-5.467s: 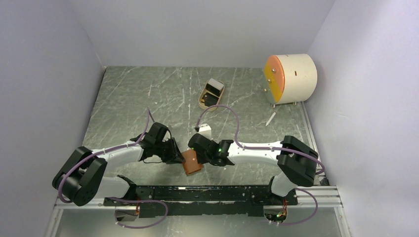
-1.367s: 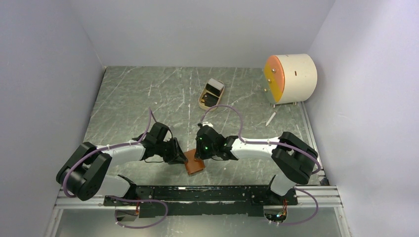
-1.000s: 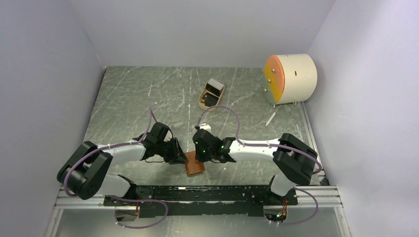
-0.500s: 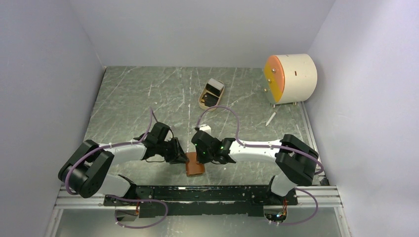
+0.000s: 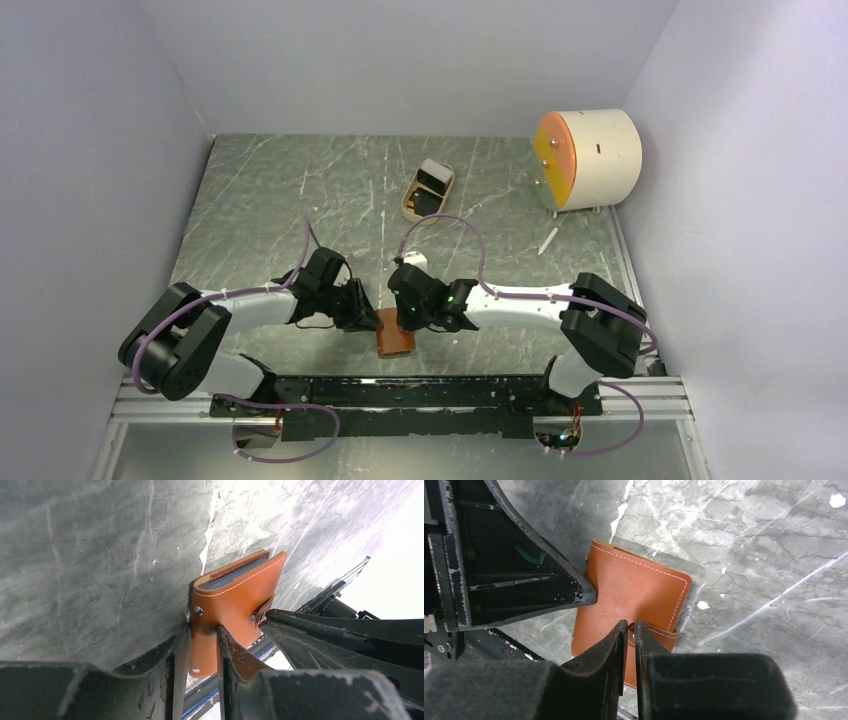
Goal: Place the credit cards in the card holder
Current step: Close the card holder at the center of the board.
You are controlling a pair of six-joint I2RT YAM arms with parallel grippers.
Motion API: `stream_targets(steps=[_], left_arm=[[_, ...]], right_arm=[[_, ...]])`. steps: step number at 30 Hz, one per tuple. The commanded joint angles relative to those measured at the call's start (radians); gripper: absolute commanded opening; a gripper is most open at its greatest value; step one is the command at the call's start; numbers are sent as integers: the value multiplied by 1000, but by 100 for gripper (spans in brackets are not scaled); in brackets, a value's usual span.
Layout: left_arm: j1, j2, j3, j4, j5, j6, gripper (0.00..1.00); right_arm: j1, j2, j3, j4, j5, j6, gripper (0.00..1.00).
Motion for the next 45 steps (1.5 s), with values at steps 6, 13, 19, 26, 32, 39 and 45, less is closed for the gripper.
stream_targets(steps=[6,13,19,26,32,39,45], left_arm=[[-20,27,13,-19,-31,7,32],[-28,20,17,-30,-40,3,32],[-31,20,21,-30,-40,2,32],[-36,19,15,-24,-40,-3,32],[-46,17,8,-8,-34,-16,32],[-48,27,6,-2,-36,-15,32],[-49,23,13,-9,-42,-11,31]], right_arm=[[6,-67,-3,-29,29,18,19],[5,-62,-27,-13,10,30,22],[6,-57,-40,-3,8,44,19],[6,-46,-55,14,-4,60,17],[5,-30,-58,35,-9,64,17],[5,-2,-48,33,-6,61,16],[8,5,-44,11,7,55,14]])
